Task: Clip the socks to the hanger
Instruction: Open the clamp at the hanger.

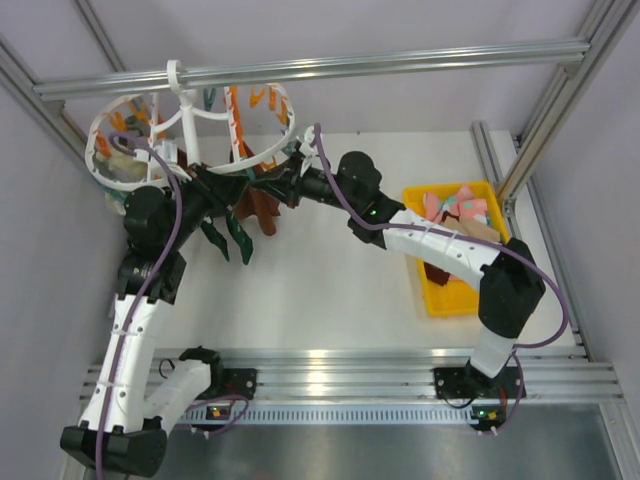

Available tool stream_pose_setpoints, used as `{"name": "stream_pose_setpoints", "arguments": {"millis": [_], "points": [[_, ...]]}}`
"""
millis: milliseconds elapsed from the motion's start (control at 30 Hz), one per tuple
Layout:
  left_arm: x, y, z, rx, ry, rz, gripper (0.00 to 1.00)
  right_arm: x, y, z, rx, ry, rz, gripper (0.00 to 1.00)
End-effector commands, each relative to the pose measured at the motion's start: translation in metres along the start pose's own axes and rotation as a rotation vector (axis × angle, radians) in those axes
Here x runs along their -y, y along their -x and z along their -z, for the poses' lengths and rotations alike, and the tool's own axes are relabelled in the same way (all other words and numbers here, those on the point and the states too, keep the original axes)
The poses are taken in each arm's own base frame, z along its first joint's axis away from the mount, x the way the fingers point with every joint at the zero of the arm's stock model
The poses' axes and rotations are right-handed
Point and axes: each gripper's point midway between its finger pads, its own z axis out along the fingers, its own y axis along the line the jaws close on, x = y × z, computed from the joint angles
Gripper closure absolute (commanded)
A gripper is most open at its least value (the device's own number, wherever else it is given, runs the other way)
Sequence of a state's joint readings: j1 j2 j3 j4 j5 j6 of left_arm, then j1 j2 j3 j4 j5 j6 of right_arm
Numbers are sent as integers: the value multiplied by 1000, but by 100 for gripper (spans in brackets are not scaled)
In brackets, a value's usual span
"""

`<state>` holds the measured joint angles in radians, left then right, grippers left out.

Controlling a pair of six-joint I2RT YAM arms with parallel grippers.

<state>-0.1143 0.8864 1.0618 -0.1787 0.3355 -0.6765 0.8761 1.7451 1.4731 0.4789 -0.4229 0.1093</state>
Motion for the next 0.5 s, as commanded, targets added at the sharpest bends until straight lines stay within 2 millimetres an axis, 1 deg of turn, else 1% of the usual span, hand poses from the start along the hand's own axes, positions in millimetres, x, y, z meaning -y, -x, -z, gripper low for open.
{"name": "stream_pose_setpoints", "arguments": {"millis": [0,33,67,133,200,267,333,433,467], "points": [[25,47,-12,179,-109,-66,72,-29,33,-5,66,111,19,100],[25,48,-13,185,-107,-68,70,-30,32,-5,64,114,20,100],[25,49,-13,187,-107,-67,65,-30,32,-5,65,115,18,100],[27,52,-15,195,-111,-71,61,-32,33,-5,65,125,16,100],[26,52,-19,197,-105,-84,54,-33,35,-5,69,133,19,100],[27,54,-21,200,-101,-102,52,-36,36,-4,72,144,18,100],[22,55,-24,210,-72,-119,51,-37,37,-3,74,151,17,100],[17,55,-23,194,-31,-143,50,-35,37,-4,69,138,22,100],[18,57,-21,197,-32,-155,50,-35,37,-4,67,134,20,100]]}}
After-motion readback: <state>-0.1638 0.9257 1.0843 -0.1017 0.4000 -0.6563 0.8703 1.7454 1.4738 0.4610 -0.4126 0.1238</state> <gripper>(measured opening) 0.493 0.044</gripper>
